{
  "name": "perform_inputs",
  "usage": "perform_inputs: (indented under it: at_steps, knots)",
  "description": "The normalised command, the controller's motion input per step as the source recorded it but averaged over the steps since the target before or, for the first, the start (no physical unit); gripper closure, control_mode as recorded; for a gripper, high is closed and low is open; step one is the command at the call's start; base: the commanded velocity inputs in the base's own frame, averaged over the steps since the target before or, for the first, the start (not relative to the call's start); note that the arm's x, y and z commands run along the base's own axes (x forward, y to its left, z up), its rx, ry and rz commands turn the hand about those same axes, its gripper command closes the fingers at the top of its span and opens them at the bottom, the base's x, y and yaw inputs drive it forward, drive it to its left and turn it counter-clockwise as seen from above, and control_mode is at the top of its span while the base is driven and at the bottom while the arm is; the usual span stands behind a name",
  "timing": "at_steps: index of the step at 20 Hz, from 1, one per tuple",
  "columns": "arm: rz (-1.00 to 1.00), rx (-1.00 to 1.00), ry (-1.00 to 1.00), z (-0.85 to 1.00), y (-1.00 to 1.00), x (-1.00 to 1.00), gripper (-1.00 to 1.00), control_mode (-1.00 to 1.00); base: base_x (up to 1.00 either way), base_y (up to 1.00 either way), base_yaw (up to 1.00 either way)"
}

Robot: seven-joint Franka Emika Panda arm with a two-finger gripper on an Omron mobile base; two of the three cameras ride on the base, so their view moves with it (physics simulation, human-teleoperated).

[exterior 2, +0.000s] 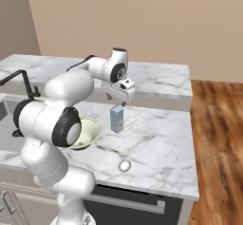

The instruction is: Gather the eggs and milk located in the vicinity of the sink area and place them right next to the bowl.

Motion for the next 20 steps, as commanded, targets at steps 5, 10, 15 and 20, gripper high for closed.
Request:
perform_inputs:
  at_steps: [5,10,15,20]
  knots:
    - [-0.01,0.0,0.0,-0.1,0.0,0.31,-1.0,-1.0,0.0,0.0,0.0]
    - [0.0,-0.06,0.02,0.0,0.0,0.65,-1.0,-1.0,0.0,0.0,0.0]
    - [0.0,-0.04,0.02,-0.04,-0.01,0.35,-1.0,-1.0,0.0,0.0,0.0]
    - [-0.03,0.0,0.0,-0.25,-0.02,-0.2,-1.0,-1.0,0.0,0.0,0.0]
